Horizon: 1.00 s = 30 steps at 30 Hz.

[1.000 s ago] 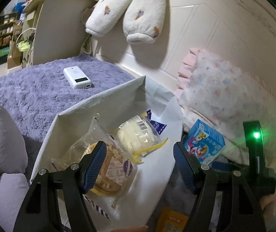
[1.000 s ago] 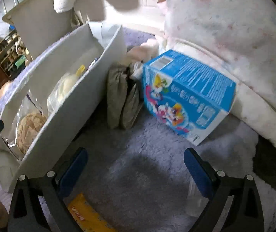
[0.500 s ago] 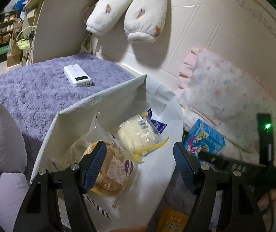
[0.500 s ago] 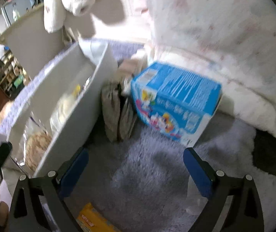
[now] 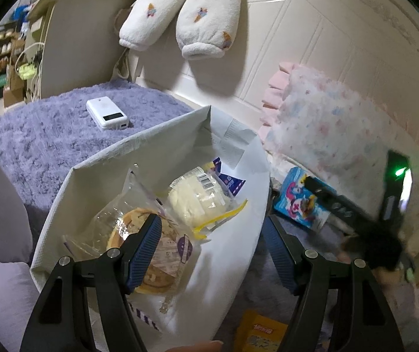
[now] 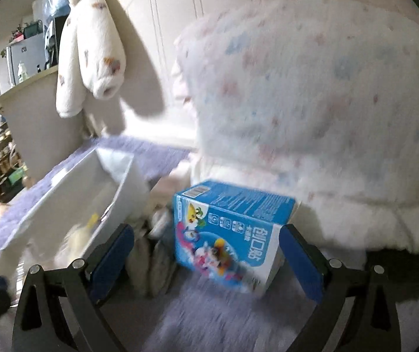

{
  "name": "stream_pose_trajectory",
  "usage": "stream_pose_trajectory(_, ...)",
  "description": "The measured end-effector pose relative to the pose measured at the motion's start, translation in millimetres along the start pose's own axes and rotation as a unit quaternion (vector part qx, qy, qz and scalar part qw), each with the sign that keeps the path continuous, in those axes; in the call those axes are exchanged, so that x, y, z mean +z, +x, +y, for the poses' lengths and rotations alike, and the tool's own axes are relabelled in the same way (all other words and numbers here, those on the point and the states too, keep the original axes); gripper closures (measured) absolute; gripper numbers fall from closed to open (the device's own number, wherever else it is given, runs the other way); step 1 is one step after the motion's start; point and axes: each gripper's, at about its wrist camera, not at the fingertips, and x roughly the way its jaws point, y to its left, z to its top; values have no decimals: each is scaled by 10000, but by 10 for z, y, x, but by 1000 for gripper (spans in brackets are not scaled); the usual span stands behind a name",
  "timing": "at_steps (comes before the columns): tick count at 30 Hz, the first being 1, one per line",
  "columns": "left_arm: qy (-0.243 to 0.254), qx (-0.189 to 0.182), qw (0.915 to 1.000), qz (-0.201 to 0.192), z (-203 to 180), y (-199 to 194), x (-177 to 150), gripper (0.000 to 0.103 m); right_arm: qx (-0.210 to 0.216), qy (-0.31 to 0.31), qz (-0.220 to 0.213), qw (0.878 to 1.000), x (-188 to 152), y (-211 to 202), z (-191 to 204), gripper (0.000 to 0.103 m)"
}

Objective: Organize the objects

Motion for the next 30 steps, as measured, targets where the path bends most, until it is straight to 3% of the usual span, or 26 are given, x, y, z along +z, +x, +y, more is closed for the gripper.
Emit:
stream_pose_trajectory(2, -72, -57, 10000, -9, 16, -2, 9, 33, 187, 115, 118, 9997, -43, 186, -8, 2)
stream_pose_trajectory(6, -91, -12, 10000, 9, 23, 24, 4, 33, 16, -171, -99, 9998, -135, 248, 170, 0)
stream_pose_trajectory(11, -41, 8, 10000, 54, 4, 56, -8, 33, 904, -551, 855, 9907, -318, 491, 468, 0)
stream_pose_trajectory(16, -13, 18, 10000, 45, -6, 55, -12, 33, 1338, 127, 1694, 9763, -483, 825, 370, 0)
stream_pose_trajectory(18, -12, 39, 10000, 53, -6, 57, -15, 33, 1459, 370, 1637, 9750, -501, 874, 287, 0)
stream_pose_trajectory(30, 77, 285, 9994, -153, -6, 36, -16, 33, 1216, 17, 1536, 9806, -547, 899, 411, 0)
